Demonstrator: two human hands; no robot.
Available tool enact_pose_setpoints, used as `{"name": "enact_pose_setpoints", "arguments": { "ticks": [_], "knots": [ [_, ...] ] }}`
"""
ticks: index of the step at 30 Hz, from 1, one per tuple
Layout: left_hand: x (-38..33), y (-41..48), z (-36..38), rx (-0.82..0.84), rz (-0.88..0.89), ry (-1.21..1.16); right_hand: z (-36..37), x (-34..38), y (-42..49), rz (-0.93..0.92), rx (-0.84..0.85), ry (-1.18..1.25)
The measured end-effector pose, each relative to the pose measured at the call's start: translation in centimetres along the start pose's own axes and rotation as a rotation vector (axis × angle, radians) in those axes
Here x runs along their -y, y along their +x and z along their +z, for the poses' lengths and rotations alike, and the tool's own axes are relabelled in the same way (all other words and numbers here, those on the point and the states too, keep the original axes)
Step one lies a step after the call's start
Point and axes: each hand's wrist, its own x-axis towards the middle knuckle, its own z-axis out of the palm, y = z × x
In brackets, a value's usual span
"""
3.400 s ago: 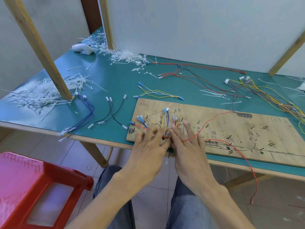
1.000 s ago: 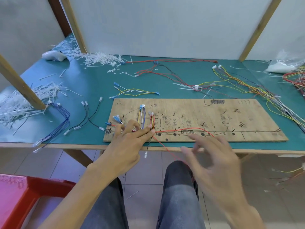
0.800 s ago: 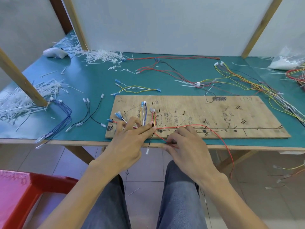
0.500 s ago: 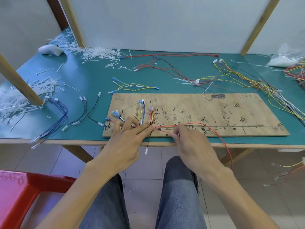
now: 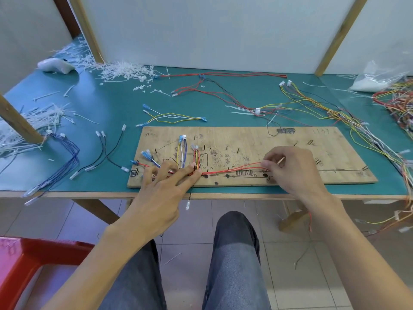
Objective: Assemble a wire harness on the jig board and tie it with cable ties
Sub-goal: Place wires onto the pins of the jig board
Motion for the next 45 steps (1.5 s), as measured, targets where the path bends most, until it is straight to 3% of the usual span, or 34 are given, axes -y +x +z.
{"name": "enact_pose_setpoints", "arguments": {
  "ticks": [5, 10, 18, 25, 31, 37, 40, 45],
  "knots": [
    [-0.1, 0.2, 0.0, 0.026, -0.019, 0.026, 0.1, -0.4, -0.5, 0.031, 0.03, 0.04],
    [-0.5, 0.0, 0.1, 0.006, -0.027, 0.027, 0.5, -0.4, -2.9, -0.074, -0.04, -0.187],
    [-0.9, -0.4, 0.3, -0.019, -0.071, 0.08, 1.9, -0.6, -4.9, -0.009, -0.193, -0.205],
    [-0.8, -0.3, 0.5, -0.012, -0.061, 0.089, 2.3, -1.1, -5.5, -0.055, -0.22, -0.24],
    [-0.8, 0.0, 0.4, -0.003, -0.051, 0.107, 1.8, -0.9, -5.9, -0.071, -0.151, -0.294],
    [-2.0, -0.1, 0.5, 0.023, -0.103, 0.131, 0.1, -0.3, -6.4, -0.154, 0.031, -0.591],
    [-2.0, -0.1, 0.4, 0.024, -0.113, 0.099, 0.6, 1.4, -6.5, -0.17, -0.053, -0.517],
    [-1.8, 0.0, -0.2, 0.024, -0.097, 0.063, 2.8, 3.1, -6.0, -0.137, 0.031, -0.448]
  ]
}}
